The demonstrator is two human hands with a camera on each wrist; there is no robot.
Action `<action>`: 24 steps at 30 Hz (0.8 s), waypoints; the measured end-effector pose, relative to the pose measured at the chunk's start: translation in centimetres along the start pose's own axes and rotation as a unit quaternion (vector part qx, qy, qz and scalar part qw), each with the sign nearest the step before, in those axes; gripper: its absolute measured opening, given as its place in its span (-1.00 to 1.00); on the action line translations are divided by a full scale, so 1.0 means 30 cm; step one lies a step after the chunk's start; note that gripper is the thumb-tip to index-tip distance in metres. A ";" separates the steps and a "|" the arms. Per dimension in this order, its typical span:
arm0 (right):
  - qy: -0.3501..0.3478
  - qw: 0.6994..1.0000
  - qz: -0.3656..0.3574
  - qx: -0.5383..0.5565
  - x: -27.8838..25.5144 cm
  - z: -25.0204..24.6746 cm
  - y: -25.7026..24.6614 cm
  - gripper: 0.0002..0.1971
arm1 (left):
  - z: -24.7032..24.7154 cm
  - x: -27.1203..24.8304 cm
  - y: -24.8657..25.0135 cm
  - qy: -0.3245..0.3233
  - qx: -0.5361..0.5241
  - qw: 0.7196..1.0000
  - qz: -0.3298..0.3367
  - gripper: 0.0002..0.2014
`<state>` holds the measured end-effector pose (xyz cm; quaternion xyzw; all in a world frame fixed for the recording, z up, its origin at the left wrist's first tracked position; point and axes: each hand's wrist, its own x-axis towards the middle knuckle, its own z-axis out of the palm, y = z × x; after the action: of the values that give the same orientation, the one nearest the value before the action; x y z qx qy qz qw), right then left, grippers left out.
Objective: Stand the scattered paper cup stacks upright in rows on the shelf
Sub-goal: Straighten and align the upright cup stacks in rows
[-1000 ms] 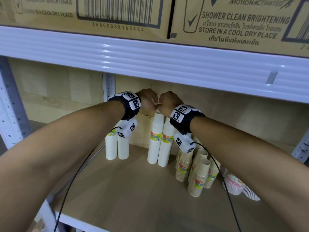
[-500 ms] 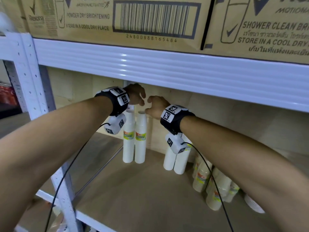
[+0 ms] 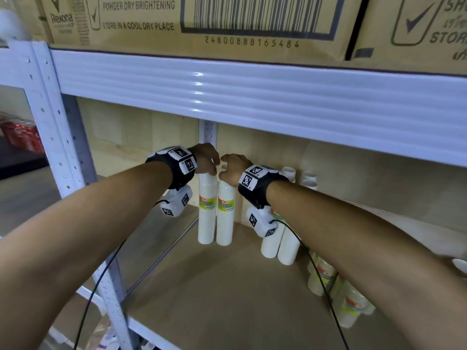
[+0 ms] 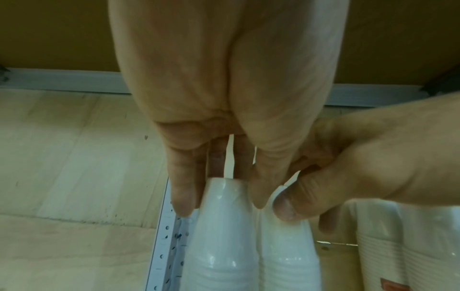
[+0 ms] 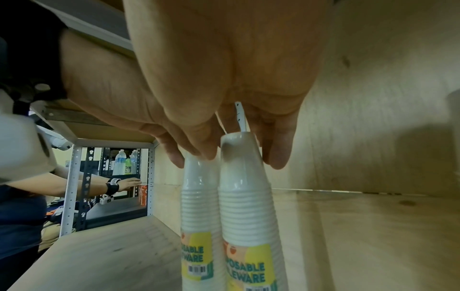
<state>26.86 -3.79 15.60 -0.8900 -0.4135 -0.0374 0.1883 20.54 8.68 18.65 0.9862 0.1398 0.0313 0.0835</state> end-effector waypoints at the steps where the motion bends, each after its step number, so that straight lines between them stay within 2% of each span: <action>1: -0.004 1.000 0.002 0.001 0.004 0.004 0.000 -0.53 | 0.001 0.002 0.000 -0.008 -0.004 1.000 0.004 -0.54; 11: -0.015 1.000 0.013 0.002 0.026 0.025 0.011 -0.63 | -0.003 -0.018 0.009 -0.013 0.003 1.000 0.017 -0.58; 12: -0.014 1.000 0.010 0.004 0.022 0.022 0.010 -0.69 | -0.005 -0.023 0.013 -0.013 0.005 1.000 0.018 -0.58; 14: -0.020 1.000 0.021 -0.001 0.015 0.011 0.005 -0.95 | -0.008 -0.031 0.018 -0.014 -0.002 1.000 0.017 -0.59; 17: -0.020 0.999 0.031 0.003 0.007 0.004 0.010 -0.73 | -0.014 -0.047 0.032 -0.021 -0.017 1.000 0.014 -0.61; 21: -0.024 0.999 0.025 -0.005 -0.038 -0.026 0.006 -0.92 | -0.024 -0.073 0.063 -0.028 -0.015 0.999 0.019 -0.62; 24: -0.022 0.999 0.024 -0.006 -0.063 -0.045 0.024 -0.75 | -0.034 -0.094 0.093 -0.035 -0.036 0.999 0.022 -0.61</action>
<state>26.27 -6.08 16.22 -0.9014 -0.3959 -0.0158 0.1746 18.51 5.42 20.03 0.9859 0.1141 0.0039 0.1226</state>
